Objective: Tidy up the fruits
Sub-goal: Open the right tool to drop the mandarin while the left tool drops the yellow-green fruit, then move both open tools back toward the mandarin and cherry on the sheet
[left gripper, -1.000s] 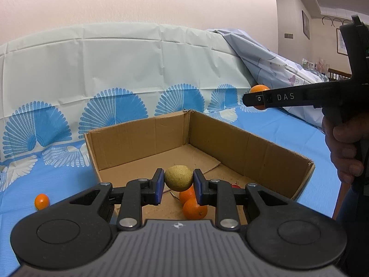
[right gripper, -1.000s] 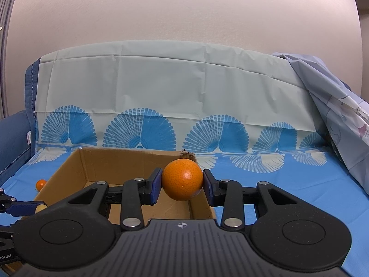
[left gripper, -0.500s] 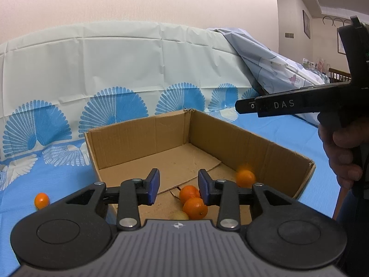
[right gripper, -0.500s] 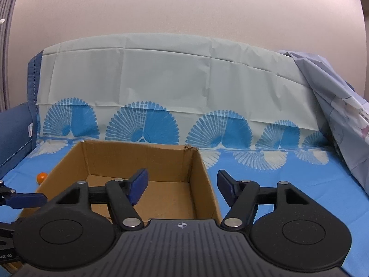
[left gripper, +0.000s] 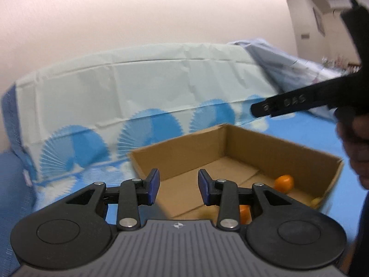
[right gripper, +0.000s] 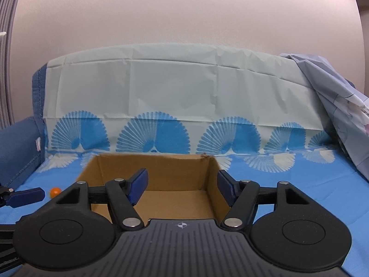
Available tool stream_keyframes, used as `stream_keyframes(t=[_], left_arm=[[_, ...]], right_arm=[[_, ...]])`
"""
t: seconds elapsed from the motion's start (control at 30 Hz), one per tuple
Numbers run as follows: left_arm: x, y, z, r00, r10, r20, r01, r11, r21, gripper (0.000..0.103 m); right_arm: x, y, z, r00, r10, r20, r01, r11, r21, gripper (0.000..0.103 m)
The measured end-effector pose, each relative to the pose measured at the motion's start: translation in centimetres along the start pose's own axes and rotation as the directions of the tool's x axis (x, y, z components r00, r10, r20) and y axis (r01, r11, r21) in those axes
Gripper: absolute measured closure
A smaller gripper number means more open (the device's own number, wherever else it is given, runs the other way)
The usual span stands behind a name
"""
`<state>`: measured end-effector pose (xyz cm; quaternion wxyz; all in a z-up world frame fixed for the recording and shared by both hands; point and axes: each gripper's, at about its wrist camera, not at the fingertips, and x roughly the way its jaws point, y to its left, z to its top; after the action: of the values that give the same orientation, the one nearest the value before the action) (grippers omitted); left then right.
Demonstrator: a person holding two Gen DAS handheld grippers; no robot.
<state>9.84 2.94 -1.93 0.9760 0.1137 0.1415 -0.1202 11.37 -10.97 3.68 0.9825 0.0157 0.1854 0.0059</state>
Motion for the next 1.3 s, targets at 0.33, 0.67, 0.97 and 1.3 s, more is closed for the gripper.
stream_keyframes(t=[0.33,0.67,0.97,1.3], left_arm=[[-0.3,11.2,2.1,0.995,0.053,-0.084,-0.056,0.998,-0.03,0.062],[1.4,20.4,-1.5,0.966,0.141,-0.217,-0.23,0.852,-0.47,0.068],[3.2,22.9,-2.8,0.939,0.161,-0.304,-0.301,0.811,-0.501,0.068],[4.4,23.9,-3.3,0.92,0.183,-0.347,-0.345,0.798,-0.494,0.068]], right_arm=[[-0.3,5.1,0.2,0.994,0.104,0.024,-0.103,0.995,-0.014,0.04],[1.4,10.4,-0.3,0.966,0.256,-0.016,-0.256,0.967,0.006,0.075],[1.8,17.9,-2.4,0.892,0.441,-0.1,-0.45,0.887,-0.104,0.075],[5.0,23.8,-5.3,0.88,0.385,-0.278,-0.442,0.878,-0.183,0.072]])
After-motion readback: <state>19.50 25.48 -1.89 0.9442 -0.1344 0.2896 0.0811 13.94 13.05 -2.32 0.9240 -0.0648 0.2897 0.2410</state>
